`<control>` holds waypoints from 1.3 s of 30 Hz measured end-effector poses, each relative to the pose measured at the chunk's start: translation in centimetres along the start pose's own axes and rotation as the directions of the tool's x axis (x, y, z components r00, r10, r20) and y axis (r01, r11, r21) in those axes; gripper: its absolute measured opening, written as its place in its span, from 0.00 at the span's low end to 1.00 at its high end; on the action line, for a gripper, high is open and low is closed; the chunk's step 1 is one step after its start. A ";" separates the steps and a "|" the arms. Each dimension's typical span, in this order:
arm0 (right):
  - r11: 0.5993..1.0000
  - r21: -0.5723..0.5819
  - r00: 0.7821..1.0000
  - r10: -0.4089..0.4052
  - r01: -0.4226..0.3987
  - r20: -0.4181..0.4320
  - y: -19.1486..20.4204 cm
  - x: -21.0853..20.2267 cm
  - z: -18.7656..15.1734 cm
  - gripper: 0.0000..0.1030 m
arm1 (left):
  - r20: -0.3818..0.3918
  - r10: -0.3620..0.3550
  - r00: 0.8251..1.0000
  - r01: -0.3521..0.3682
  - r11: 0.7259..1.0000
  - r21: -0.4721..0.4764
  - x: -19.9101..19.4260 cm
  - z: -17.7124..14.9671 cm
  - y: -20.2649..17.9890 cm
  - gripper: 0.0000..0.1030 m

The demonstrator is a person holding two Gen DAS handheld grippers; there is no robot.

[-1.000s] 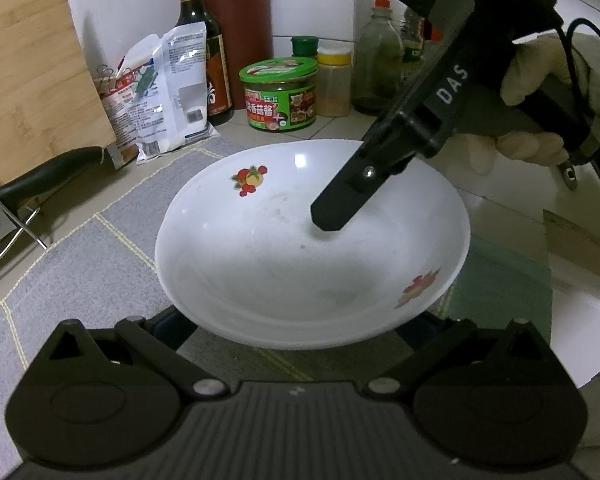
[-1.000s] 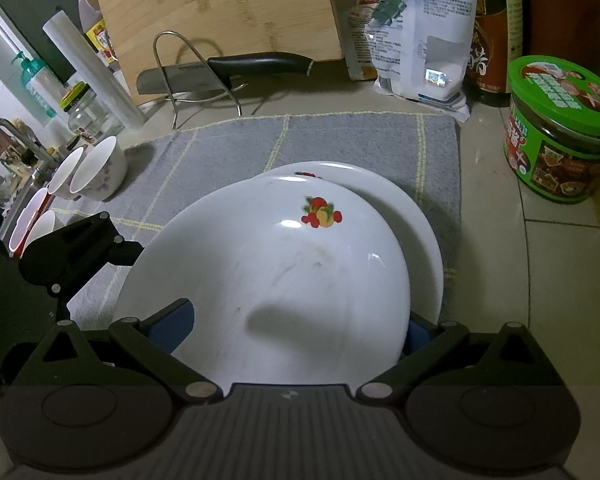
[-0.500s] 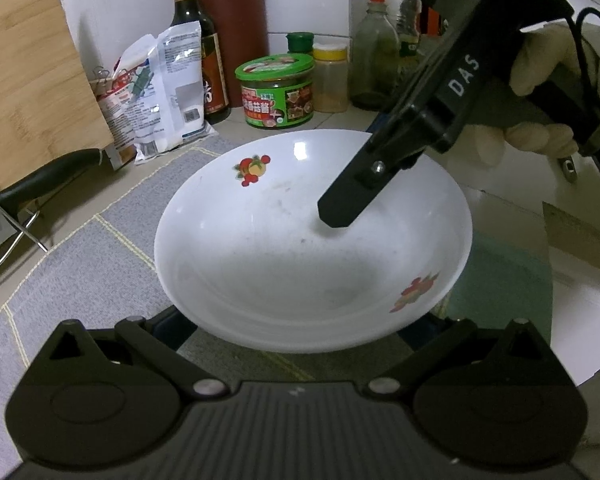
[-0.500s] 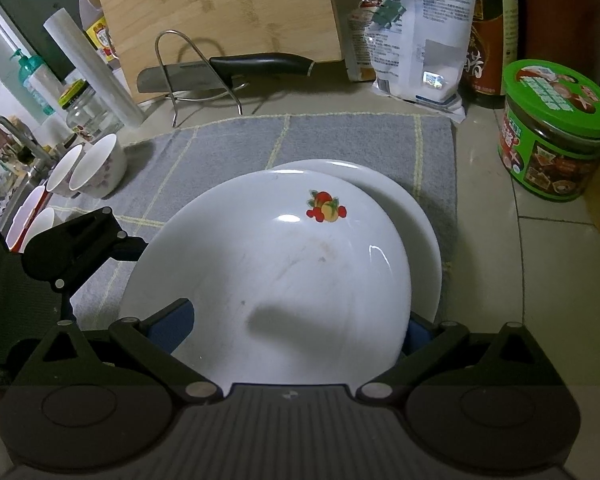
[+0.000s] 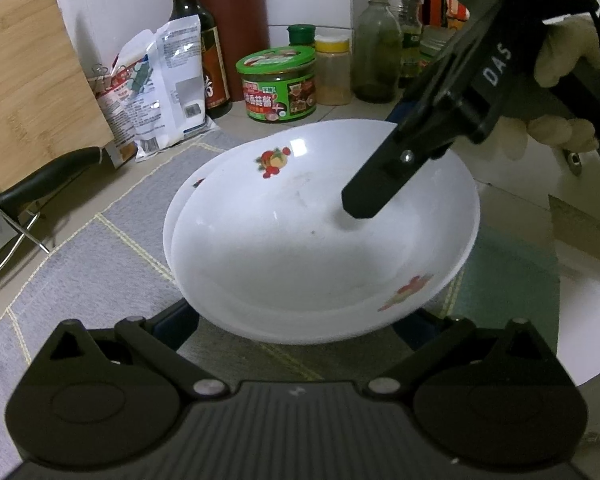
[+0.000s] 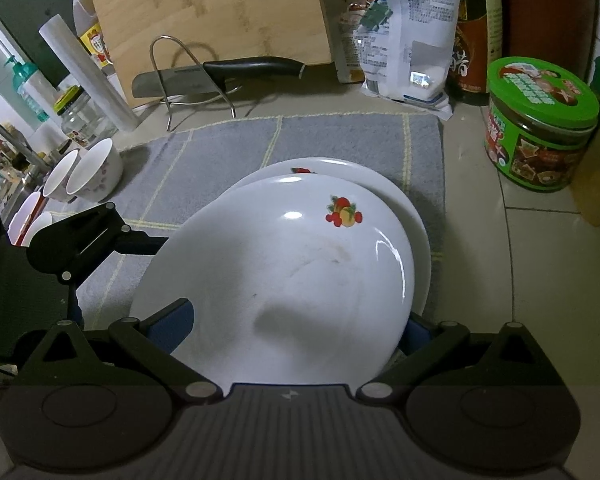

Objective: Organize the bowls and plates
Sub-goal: 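Lower the held plate with the right tool onto the plate stack, then open the right tool, release the plate, and move toward the bowls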

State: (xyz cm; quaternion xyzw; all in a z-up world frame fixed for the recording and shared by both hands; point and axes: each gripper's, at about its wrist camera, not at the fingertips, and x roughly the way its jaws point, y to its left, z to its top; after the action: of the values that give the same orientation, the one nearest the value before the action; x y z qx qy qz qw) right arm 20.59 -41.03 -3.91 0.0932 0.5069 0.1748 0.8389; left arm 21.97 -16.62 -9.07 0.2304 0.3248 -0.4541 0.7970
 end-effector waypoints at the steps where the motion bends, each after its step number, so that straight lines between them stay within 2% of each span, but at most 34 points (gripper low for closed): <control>1: 1.000 -0.001 1.000 -0.003 0.003 0.000 0.1 0.0 0.0 1.00 | -0.001 0.002 1.000 -0.002 1.000 0.000 0.0 0.0 0.0 0.98; 26: 0.993 -0.047 0.994 -0.107 0.106 -0.003 1.0 -0.2 -0.2 1.00 | 0.022 0.006 1.000 -0.006 1.000 0.002 -0.3 0.1 -0.3 0.99; 39: 0.987 -0.014 0.987 -0.160 0.160 -0.030 1.2 -0.2 -0.5 1.00 | 0.050 0.028 0.998 -0.028 1.000 -0.008 -1.3 -0.3 0.0 0.99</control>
State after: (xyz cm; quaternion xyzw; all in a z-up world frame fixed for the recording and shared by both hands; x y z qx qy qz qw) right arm 19.86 -40.06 -3.56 0.0446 0.5246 0.1114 0.8428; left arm 21.36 -15.69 -8.37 0.2204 0.3030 -0.4472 0.8121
